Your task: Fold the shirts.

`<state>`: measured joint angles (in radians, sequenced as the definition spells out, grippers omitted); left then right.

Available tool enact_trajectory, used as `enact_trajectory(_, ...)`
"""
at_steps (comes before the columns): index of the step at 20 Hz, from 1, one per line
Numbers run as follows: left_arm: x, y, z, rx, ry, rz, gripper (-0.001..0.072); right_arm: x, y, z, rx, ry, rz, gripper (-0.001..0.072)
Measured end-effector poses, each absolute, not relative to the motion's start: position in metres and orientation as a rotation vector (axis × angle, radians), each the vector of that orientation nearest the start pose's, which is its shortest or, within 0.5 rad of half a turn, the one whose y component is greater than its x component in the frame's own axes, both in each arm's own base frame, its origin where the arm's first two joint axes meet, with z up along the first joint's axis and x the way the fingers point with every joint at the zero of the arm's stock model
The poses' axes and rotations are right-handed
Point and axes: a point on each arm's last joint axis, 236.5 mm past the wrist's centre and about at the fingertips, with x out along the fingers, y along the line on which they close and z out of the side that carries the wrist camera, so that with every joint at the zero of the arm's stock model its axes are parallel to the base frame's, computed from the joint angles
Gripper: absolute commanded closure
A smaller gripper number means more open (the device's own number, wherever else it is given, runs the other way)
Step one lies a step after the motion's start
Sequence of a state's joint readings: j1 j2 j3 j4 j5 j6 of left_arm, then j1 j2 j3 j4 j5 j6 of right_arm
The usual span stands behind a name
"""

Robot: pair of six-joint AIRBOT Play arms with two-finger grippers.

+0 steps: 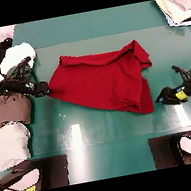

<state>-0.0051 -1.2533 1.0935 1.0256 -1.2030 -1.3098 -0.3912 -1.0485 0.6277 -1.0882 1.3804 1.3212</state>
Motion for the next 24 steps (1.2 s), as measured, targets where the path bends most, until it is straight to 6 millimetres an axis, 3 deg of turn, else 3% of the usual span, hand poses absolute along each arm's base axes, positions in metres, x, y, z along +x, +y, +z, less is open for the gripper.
enact_trajectory(3,0.357,-0.117,0.025,-0.287,1.269,-0.467,0.0683,0.197,0.039,-0.070,0.668,1.595,0.174,0.0282)
enact_trajectory(8,0.355,-0.118,0.025,-0.292,1.274,-0.472,0.0683,0.194,0.058,-0.081,0.713,1.579,0.194,0.0285)
enact_trajectory(12,0.353,-0.119,0.025,-0.294,1.284,-0.477,0.0683,0.195,0.070,-0.090,0.685,1.592,0.216,0.0650)
enact_trajectory(13,0.353,-0.119,0.025,-0.294,1.284,-0.476,0.0684,0.196,0.071,-0.092,0.674,1.591,0.217,0.0697)
enact_trajectory(16,0.355,-0.119,0.030,-0.295,1.276,-0.475,0.0684,0.209,0.065,-0.087,0.617,1.533,0.208,0.0698)
enact_trajectory(18,0.366,-0.118,0.048,-0.292,1.220,-0.465,0.0684,0.235,0.060,-0.060,0.595,1.421,0.209,0.0698)
enact_trajectory(20,0.384,-0.117,0.089,-0.272,1.105,-0.464,0.0684,0.269,0.046,-0.016,0.558,1.266,0.189,0.0698)
enact_trajectory(22,0.400,-0.116,0.150,-0.239,0.946,-0.468,0.0684,0.308,0.030,0.052,0.502,1.057,0.180,0.0699)
enact_trajectory(24,0.405,-0.116,0.228,-0.197,0.755,-0.478,0.0684,0.339,0.013,0.141,0.430,0.817,0.161,0.0699)
